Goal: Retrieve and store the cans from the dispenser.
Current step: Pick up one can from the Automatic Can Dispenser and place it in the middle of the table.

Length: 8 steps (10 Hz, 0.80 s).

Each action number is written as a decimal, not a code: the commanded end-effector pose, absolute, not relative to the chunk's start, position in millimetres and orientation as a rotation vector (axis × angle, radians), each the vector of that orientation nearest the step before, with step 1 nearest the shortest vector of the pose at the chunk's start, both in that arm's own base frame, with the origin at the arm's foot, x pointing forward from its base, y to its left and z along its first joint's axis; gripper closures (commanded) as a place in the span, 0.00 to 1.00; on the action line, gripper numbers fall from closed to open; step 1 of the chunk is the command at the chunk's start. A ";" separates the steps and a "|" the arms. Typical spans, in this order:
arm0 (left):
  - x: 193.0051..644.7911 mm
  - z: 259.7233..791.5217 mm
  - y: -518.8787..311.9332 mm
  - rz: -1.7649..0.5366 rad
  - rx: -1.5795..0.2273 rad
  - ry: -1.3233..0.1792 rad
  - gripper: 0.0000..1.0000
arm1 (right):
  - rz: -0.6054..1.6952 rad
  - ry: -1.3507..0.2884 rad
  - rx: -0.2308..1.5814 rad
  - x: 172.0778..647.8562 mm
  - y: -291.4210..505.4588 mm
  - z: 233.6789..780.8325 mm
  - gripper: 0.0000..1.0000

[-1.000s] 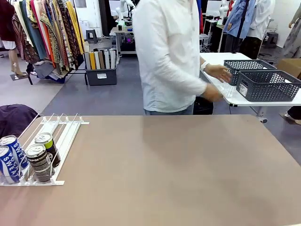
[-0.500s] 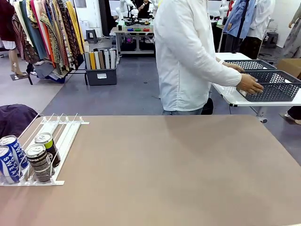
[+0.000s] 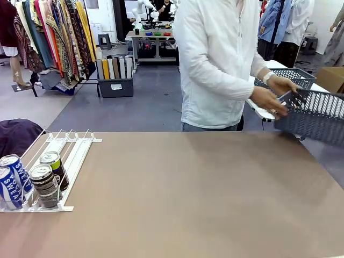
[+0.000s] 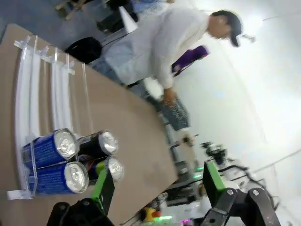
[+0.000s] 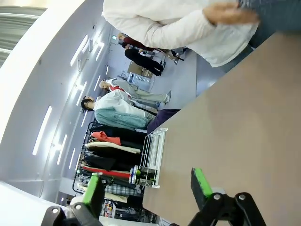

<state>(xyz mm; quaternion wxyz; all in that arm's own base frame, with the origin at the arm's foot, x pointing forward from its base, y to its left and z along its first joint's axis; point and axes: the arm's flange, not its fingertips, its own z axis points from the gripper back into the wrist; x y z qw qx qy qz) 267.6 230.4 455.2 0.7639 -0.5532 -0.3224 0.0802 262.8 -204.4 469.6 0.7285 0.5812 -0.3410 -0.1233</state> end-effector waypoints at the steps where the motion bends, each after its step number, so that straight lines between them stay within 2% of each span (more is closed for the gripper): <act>1: 261.1 488.6 189.5 0.019 -0.908 -0.629 0.00 | -0.271 -0.772 1.301 266.2 -205.4 474.9 0.00; 4: 278.9 515.9 110.8 -0.214 -0.394 -0.485 0.00 | -0.271 -0.772 1.301 266.2 -205.4 474.9 0.00; 6: 289.3 513.1 82.0 -0.200 -0.083 -0.462 0.00 | -0.271 -0.772 1.301 266.2 -205.4 474.9 0.00; 7: 292.0 512.7 70.9 -0.211 0.034 -0.430 0.00 | -0.271 -0.772 1.301 266.2 -205.4 474.9 0.00; 8: 295.1 511.1 62.7 -0.224 0.075 -0.400 0.00 | -0.271 -0.772 1.301 266.2 -205.4 474.9 0.00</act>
